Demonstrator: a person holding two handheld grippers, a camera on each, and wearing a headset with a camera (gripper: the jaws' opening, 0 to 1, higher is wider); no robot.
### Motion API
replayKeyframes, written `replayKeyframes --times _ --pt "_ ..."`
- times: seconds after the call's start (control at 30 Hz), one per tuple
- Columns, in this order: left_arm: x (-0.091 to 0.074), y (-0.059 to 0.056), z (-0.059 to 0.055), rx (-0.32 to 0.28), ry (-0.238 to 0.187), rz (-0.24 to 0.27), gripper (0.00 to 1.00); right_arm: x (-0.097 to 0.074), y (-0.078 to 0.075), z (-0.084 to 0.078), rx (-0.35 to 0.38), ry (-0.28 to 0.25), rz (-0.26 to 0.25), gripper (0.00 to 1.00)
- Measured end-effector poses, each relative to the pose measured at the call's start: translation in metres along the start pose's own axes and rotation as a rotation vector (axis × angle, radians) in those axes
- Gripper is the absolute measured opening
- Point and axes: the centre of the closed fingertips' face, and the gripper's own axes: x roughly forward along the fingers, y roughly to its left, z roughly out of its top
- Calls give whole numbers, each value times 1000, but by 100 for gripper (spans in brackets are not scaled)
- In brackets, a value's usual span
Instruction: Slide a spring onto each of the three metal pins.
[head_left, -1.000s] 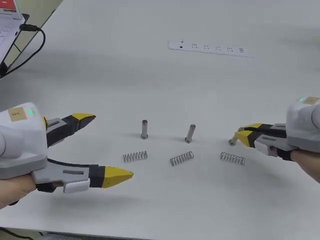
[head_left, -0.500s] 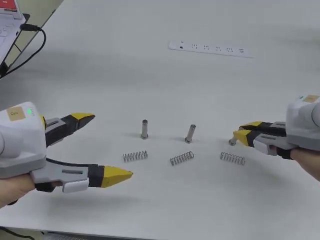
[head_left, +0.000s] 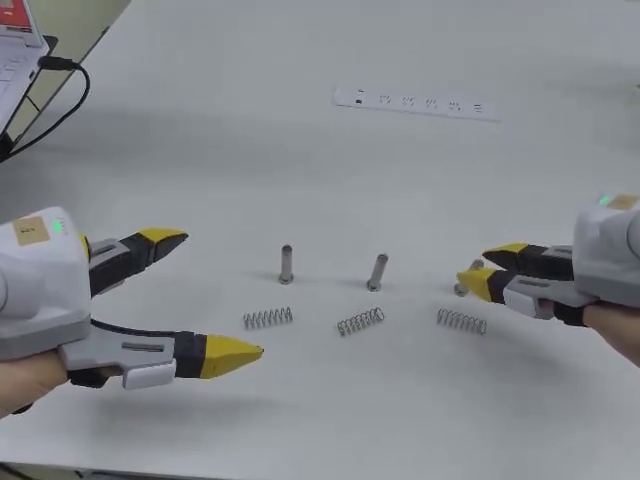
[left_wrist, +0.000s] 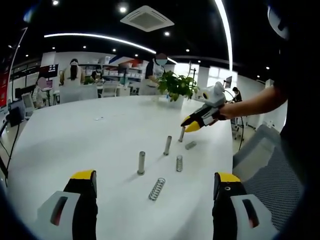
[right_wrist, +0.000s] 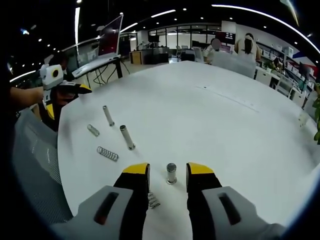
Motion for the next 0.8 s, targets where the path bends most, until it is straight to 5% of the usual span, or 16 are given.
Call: replayKeyframes --times 0.8 --pt "3 -4 3 0 5 -9 98 -18 3 -5 1 -6 5 46"
